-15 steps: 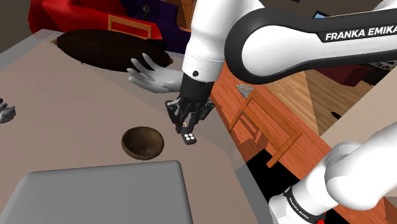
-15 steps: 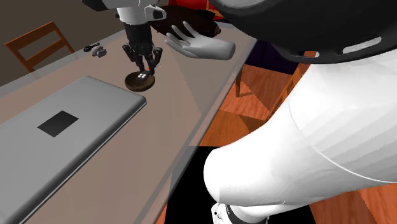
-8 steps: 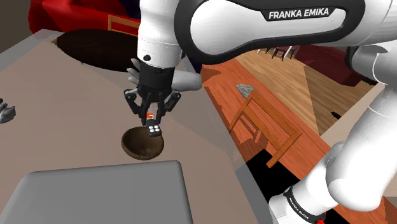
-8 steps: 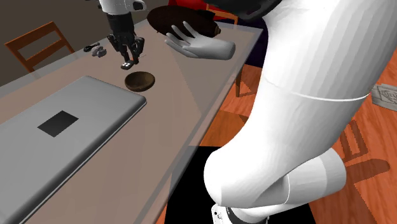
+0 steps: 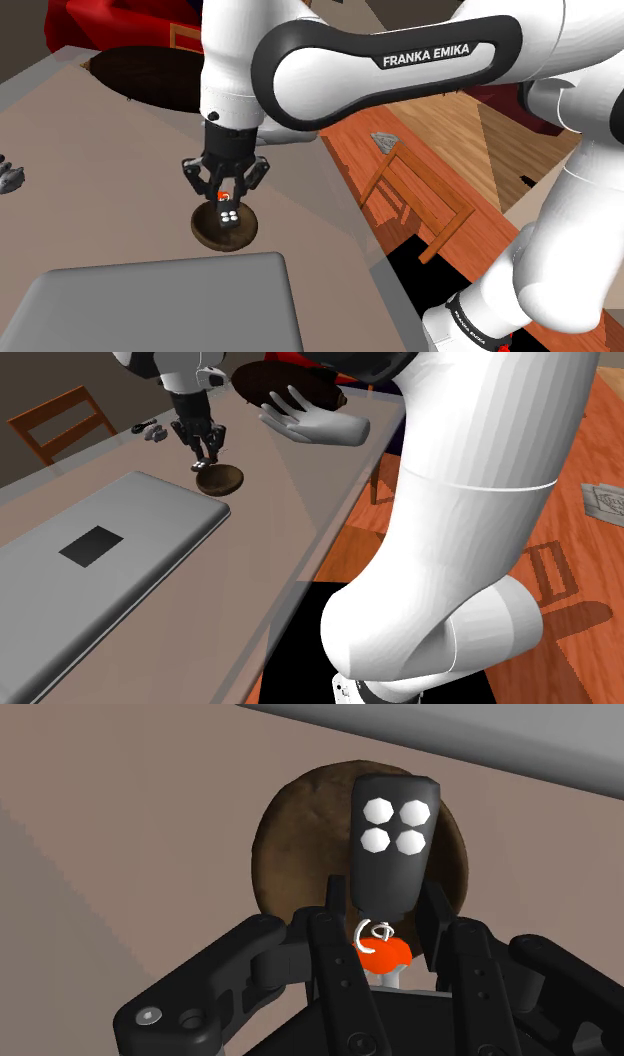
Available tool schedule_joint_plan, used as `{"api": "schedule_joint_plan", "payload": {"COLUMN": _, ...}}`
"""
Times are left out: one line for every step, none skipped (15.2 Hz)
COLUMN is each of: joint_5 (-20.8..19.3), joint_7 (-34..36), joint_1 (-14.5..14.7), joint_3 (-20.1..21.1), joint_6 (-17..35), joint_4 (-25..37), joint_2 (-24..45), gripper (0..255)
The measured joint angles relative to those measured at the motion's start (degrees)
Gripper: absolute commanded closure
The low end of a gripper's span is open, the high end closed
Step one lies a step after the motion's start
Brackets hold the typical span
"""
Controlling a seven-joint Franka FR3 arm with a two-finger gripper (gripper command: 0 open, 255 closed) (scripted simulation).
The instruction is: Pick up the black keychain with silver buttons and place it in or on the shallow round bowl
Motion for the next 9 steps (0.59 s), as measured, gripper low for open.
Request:
{"api": "schedule_joint_plan", "payload": {"joint_5": 0.0, "joint_7": 0.1, "joint_1": 0.0, "joint_3": 0.0, "joint_6": 0.6, "joint_4": -0.6, "joint_2": 0.0, "gripper": 255}}
{"api": "schedule_joint_plan", "payload": {"joint_5": -0.3, "joint_7": 0.3, "joint_1": 0.1, "joint_3": -0.1, "joint_6": 1.2, "joint_4": -0.9, "joint_2": 0.4, "gripper": 255}}
{"api": "schedule_joint_plan", "payload": {"joint_5": -0.5, "joint_7": 0.4, "joint_1": 0.2, "joint_3": -0.2, "joint_6": 2.0, "joint_4": -1.5, "joint_2": 0.7, "gripper": 255}}
{"api": "schedule_joint_plan", "payload": {"joint_5": -0.7, "joint_7": 0.4, "joint_1": 0.2, "joint_3": -0.3, "joint_6": 2.7, "joint_4": -1.9, "joint_2": 1.0, "gripper": 255}}
{"api": "schedule_joint_plan", "payload": {"joint_5": -1.0, "joint_7": 0.6, "joint_1": 0.3, "joint_3": -0.4, "joint_6": 3.3, "joint_4": -2.1, "joint_2": 1.4, "gripper": 255}}
{"api": "schedule_joint_plan", "payload": {"joint_5": -1.0, "joint_7": 0.5, "joint_1": 0.2, "joint_3": -0.4, "joint_6": 4.1, "joint_4": -3.0, "joint_2": 1.4, "gripper": 255}}
{"api": "schedule_joint_plan", "payload": {"joint_5": -1.2, "joint_7": 0.6, "joint_1": 0.3, "joint_3": -0.5, "joint_6": 4.6, "joint_4": -3.2, "joint_2": 1.7, "gripper": 255}}
{"api": "schedule_joint_plan", "payload": {"joint_5": -1.4, "joint_7": 0.7, "joint_1": 0.3, "joint_3": -0.6, "joint_6": 5.3, "joint_4": -3.8, "joint_2": 1.9, "gripper": 255}}
{"api": "schedule_joint_plan", "payload": {"joint_5": -1.5, "joint_7": 0.8, "joint_1": 0.3, "joint_3": -0.6, "joint_6": 5.7, "joint_4": -4.0, "joint_2": 2.1, "gripper": 255}}
